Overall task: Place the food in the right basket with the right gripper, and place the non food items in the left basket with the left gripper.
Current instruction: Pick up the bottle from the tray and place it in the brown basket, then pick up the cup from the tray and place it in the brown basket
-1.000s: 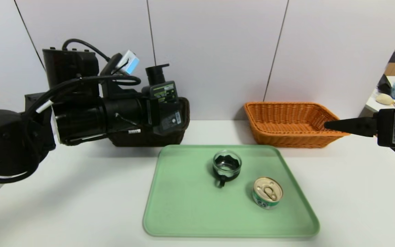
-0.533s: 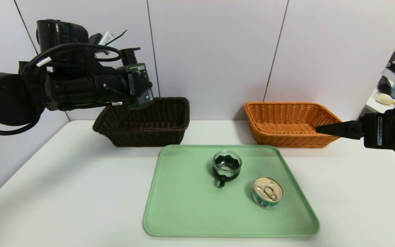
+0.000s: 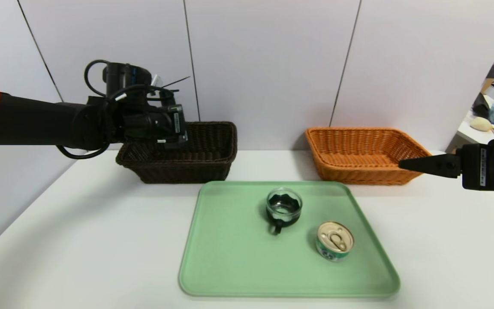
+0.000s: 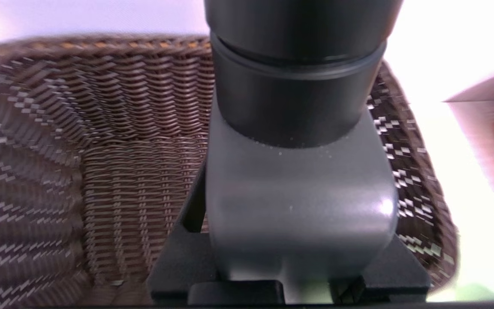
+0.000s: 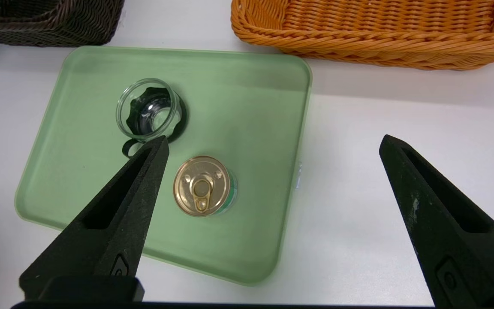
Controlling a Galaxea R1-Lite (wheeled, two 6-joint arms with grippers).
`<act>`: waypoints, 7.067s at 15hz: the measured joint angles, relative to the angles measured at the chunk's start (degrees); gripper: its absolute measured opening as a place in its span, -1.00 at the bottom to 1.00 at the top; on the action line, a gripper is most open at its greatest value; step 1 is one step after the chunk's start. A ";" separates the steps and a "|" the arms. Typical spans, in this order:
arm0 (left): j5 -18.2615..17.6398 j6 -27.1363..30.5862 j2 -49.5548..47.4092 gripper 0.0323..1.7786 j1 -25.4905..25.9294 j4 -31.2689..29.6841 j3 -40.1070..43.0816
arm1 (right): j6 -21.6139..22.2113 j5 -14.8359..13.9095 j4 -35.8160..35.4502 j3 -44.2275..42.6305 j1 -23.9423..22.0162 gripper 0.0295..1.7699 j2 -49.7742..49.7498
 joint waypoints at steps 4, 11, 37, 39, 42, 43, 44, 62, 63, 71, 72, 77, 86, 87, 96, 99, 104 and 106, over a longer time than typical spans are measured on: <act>0.24 0.02 3.96 -0.30 1.44 0.15 -1.35 | -0.12 0.00 -0.28 0.55 0.02 0.92 -0.63; 0.22 0.07 5.62 0.43 2.01 -0.11 -1.79 | -0.09 0.00 -0.30 1.04 -0.06 0.92 -0.88; 3.33 2.45 -3.56 0.89 -32.57 27.56 -7.83 | 0.00 -0.55 -0.65 0.66 -0.72 0.92 -3.08; 4.25 1.51 -0.74 0.90 -32.72 30.54 -11.03 | 0.05 -0.48 -0.56 0.77 -0.74 0.92 -3.43; 5.64 -1.77 3.58 0.90 -32.79 36.54 -17.59 | 0.07 -0.28 -0.52 1.15 -0.72 0.92 -3.80; 6.77 -2.32 5.10 0.90 -32.68 38.64 -19.54 | 0.09 -0.24 -0.48 1.29 -0.72 0.92 -3.97; 7.79 -2.54 6.39 0.90 -32.60 40.07 -20.82 | 0.07 -0.22 -0.41 1.38 -0.69 0.92 -4.11; 11.12 -4.74 17.18 0.90 -30.39 44.18 -27.73 | 0.09 -0.13 -0.48 2.26 -0.34 0.92 -5.12; 11.12 -4.74 17.34 0.90 -30.39 44.15 -27.73 | 0.11 -0.13 -0.45 2.26 -0.34 0.92 -5.13; 11.01 -4.74 18.71 -0.05 -30.40 41.97 -27.78 | 0.00 -0.06 -0.63 2.83 -0.37 0.92 -5.02; 10.96 -4.74 18.85 -0.15 -30.37 41.97 -27.76 | 0.02 -0.05 -0.63 2.86 -0.37 0.92 -5.02; 9.41 -5.44 18.75 -0.90 -30.37 41.95 -27.73 | 0.00 -0.06 -0.52 3.05 -0.41 0.92 -5.05; 9.44 -5.46 14.74 -0.90 -30.54 40.88 -27.79 | -0.02 -0.06 -0.43 3.94 -0.34 0.92 -5.49; 9.24 -5.46 13.29 -0.91 -30.70 40.23 -27.82 | -0.02 -0.06 -0.54 4.29 -0.34 0.92 -5.60; 4.78 -9.18 -0.59 -0.91 -25.49 35.00 -28.01 | 0.00 -0.13 -0.52 6.12 -0.09 0.92 -6.84; 4.12 -9.05 -1.22 -0.91 -17.66 33.84 -28.00 | 0.00 -0.11 -0.61 6.50 -0.09 0.92 -7.28; 0.79 -9.08 1.77 -0.91 -7.24 33.26 -28.00 | -0.09 -0.02 -0.63 6.74 -0.09 0.92 -7.50; 0.77 -9.19 3.75 -0.91 -5.60 33.21 -28.00 | -0.12 0.05 -0.65 6.85 -0.09 0.92 -7.50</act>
